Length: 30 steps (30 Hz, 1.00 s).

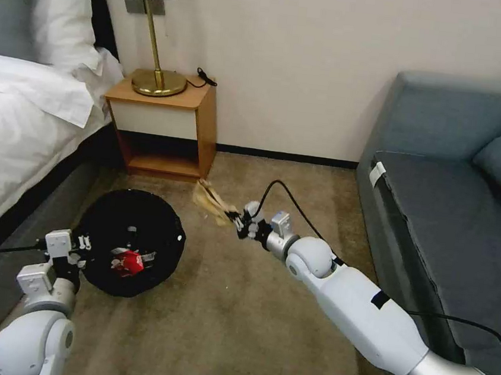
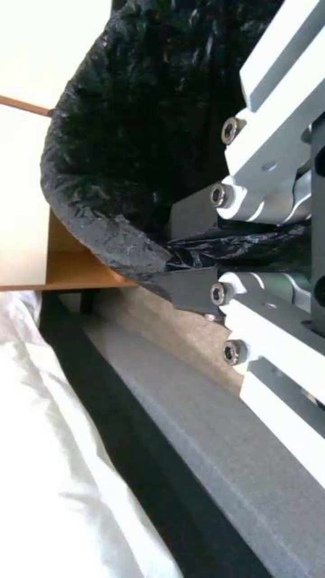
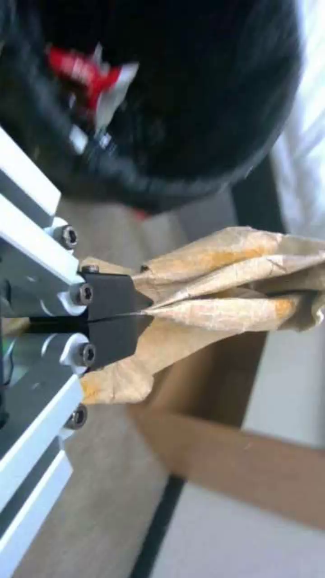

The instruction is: Pick up the trash bin, then pick up the garbage on the floor and place it into the trash bin.

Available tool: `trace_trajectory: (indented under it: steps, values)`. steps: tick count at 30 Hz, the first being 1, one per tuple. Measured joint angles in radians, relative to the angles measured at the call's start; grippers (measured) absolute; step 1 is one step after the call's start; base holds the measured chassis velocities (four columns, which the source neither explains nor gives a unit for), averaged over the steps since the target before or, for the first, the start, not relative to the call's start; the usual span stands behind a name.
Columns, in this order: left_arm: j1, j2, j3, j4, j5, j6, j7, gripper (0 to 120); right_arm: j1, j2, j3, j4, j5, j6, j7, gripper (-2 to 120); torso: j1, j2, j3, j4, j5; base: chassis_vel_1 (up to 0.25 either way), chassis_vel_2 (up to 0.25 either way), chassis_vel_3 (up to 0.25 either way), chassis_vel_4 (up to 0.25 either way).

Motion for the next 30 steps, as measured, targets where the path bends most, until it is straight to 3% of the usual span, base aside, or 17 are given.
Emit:
trace_trajectory:
  steps: [10, 12, 17, 24, 27, 30]
  values:
    - [0.004, -0.007, 0.014, -0.012, 0.0, -0.005, 0.007, 6, 0.042, 0.007, -0.217, 0.07, 0.117, 0.168, 0.056, 0, 0.0, 0.0, 0.0, 0.0001, 0.0002, 0.0, 0.0, 0.0, 0.0]
    - [0.009, -0.013, 0.018, -0.022, -0.002, -0.005, 0.009, 6, 0.057, 0.051, -0.271, 0.038, 0.166, 0.237, 0.071, 0, 0.0, 0.0, 0.0, 0.0, 0.0, 0.0, 0.0, 0.0, 0.0]
    - [0.016, -0.016, 0.021, -0.039, -0.005, -0.005, 0.01, 6, 0.065, 0.117, -0.309, -0.025, 0.203, 0.306, 0.051, 0, 0.0, 0.0, 0.0, 0.0, 0.0001, 0.0, 0.0, 0.0, 0.0]
    - [0.024, -0.018, 0.023, -0.05, -0.013, -0.005, 0.011, 6, 0.065, 0.164, -0.335, -0.051, 0.25, 0.328, 0.04, 0, 0.0, 0.0, 0.0, 0.0, 0.0, 0.0, 0.0, 0.0, 0.0]
    - [0.025, -0.02, 0.025, -0.052, -0.013, -0.005, 0.011, 6, 0.062, 0.168, -0.354, -0.033, 0.303, 0.315, 0.083, 0, 0.0, 0.0, 0.0, 0.0, 0.0, 0.0, 0.0, 0.0, 0.0]
    - [0.026, -0.022, 0.025, -0.056, -0.015, -0.005, 0.011, 6, 0.054, 0.172, -0.367, -0.01, 0.339, 0.289, 0.13, 10, 0.0, 0.0, 0.0, -0.0001, 0.0001, 0.0, 0.0, 0.0, 0.0]
